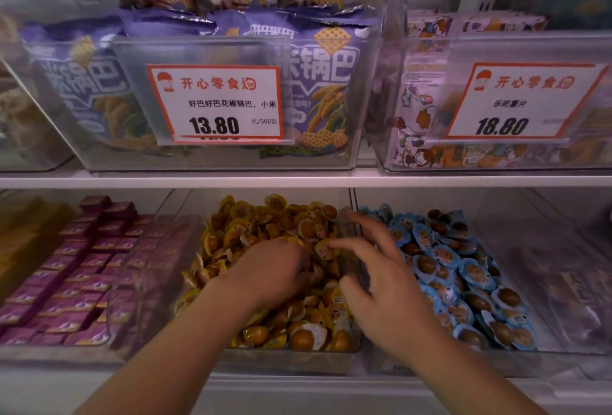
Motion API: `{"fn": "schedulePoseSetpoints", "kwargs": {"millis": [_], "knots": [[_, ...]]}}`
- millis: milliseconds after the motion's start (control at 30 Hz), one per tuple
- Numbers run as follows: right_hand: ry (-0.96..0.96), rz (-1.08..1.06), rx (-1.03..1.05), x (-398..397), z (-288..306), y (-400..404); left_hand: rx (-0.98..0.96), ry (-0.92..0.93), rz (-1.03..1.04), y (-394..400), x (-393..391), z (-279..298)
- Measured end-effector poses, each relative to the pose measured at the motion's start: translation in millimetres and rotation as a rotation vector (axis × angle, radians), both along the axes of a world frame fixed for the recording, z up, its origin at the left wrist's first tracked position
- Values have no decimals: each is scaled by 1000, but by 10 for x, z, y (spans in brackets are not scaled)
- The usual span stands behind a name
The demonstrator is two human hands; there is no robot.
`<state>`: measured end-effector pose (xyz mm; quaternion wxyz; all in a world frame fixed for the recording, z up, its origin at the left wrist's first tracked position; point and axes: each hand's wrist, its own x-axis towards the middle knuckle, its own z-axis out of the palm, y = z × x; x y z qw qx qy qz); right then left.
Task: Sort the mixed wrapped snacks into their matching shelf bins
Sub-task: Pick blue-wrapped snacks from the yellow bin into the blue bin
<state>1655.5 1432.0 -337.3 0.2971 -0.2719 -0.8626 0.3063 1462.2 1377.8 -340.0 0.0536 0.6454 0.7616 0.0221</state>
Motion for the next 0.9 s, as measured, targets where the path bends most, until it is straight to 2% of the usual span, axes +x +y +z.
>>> {"fn": "schedulePoseSetpoints", "kwargs": {"millis": [100,200,267,400,533,700,900], "knots": [[1,1,12,3,2,-1,-17,-127,72,19,-138,16],[4,-3,11,8,5,0,-2,-132,142,18,-236,2],[8,-2,10,7,6,-3,5,-197,153,33,-286,-20],[13,-2,20,-7,-6,1,-72,-331,101,126,-227,-101],[6,-2,24,-16,-8,-2,-237,-186,58,247,-147,-215],[-6,0,21,-22,12,-8,-272,-385,-26,359,-199,-136],[-2,-2,29,0,19,-10,-264,-533,0,390,-263,-24]]}}
